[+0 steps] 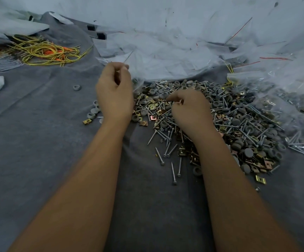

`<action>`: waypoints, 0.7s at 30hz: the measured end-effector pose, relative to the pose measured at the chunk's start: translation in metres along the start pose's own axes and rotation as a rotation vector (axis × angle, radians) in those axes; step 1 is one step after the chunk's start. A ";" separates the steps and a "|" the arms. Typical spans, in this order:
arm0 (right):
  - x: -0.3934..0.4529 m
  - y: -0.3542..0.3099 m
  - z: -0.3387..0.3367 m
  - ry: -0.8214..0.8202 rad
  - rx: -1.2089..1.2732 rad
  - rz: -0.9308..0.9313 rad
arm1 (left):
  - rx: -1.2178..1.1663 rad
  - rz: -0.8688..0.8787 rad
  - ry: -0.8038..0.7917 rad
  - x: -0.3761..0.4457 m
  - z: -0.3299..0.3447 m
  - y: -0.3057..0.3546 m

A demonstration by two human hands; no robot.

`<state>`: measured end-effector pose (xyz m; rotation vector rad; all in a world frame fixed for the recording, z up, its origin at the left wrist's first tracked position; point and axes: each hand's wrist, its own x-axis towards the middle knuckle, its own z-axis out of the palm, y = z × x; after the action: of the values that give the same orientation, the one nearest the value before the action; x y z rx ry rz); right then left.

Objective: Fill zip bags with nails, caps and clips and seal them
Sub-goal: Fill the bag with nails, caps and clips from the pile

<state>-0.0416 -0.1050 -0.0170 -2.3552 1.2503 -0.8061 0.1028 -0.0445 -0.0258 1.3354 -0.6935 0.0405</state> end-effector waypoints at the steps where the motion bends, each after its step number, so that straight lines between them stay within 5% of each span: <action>1: -0.001 0.000 0.001 -0.079 -0.097 -0.021 | 0.013 0.016 -0.003 -0.001 0.000 0.000; 4: -0.003 0.001 0.003 -0.202 -0.261 -0.064 | 0.128 0.009 -0.159 -0.002 0.004 -0.006; 7: -0.002 0.004 0.002 -0.127 -0.247 -0.111 | 0.311 -0.002 -0.341 -0.004 0.009 -0.013; 21: -0.003 0.002 0.005 -0.042 -0.239 -0.175 | 0.221 -0.065 -0.330 -0.003 0.010 -0.019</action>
<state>-0.0409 -0.1039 -0.0230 -2.6886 1.1932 -0.6878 0.1038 -0.0574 -0.0428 1.5956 -0.9433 -0.1637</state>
